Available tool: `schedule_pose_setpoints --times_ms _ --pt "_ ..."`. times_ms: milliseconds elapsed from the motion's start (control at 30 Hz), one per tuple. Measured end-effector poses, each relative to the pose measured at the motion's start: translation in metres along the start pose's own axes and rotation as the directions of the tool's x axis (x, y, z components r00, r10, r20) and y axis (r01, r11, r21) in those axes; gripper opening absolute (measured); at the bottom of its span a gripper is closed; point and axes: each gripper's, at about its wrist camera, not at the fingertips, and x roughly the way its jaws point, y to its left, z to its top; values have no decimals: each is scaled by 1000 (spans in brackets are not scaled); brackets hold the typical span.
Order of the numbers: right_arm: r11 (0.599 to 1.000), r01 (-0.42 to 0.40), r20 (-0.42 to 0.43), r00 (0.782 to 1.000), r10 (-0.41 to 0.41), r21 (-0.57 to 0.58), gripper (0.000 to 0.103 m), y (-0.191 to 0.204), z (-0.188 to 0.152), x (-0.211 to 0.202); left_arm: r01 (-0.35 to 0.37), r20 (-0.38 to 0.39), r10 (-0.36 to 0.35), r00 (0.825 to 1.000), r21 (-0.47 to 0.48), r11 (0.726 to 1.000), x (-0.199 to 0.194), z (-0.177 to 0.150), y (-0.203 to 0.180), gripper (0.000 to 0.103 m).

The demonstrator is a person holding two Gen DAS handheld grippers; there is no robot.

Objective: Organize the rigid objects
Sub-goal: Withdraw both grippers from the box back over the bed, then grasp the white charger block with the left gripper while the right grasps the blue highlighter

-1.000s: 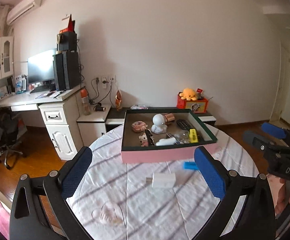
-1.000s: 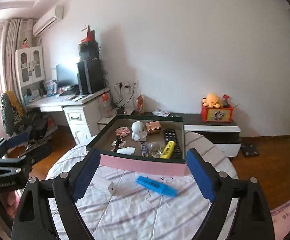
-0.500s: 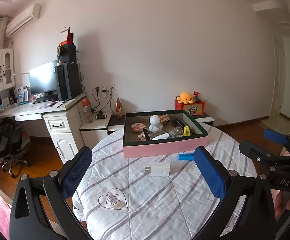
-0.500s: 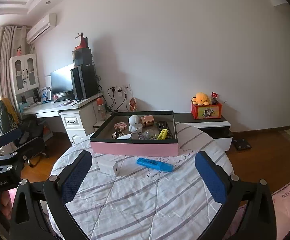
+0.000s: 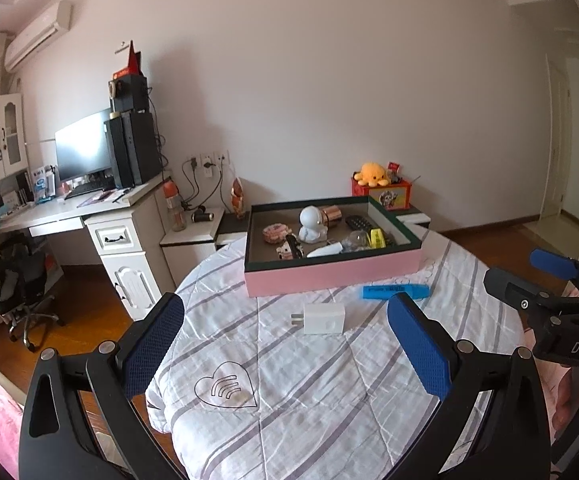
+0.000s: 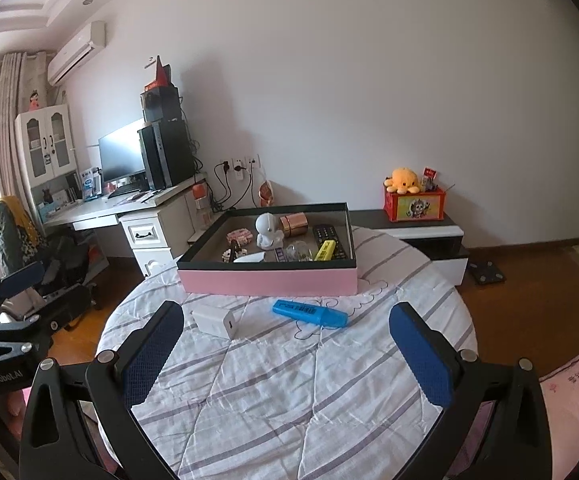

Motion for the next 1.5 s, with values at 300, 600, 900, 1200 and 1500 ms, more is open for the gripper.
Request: schedule_pose_setpoints --times_ms 300,600,900,1200,1500 --pt "999 20 -78 997 -17 42 103 -19 -12 35 27 -103 -24 994 24 999 47 -15 -10 103" --pt "993 61 -187 982 -41 100 103 -48 -29 83 76 -271 -73 960 -2 997 121 -40 -20 103" --pt "984 74 -277 961 -27 162 103 -71 -42 120 85 -323 -94 942 -43 995 165 -41 -22 103" --pt "980 79 -335 942 -14 181 103 -72 -45 131 60 -434 -88 897 -78 995 208 -43 -21 103" --pt "981 92 -346 938 -29 168 103 -72 -44 133 112 -394 -179 902 -187 976 209 -43 -5 69"
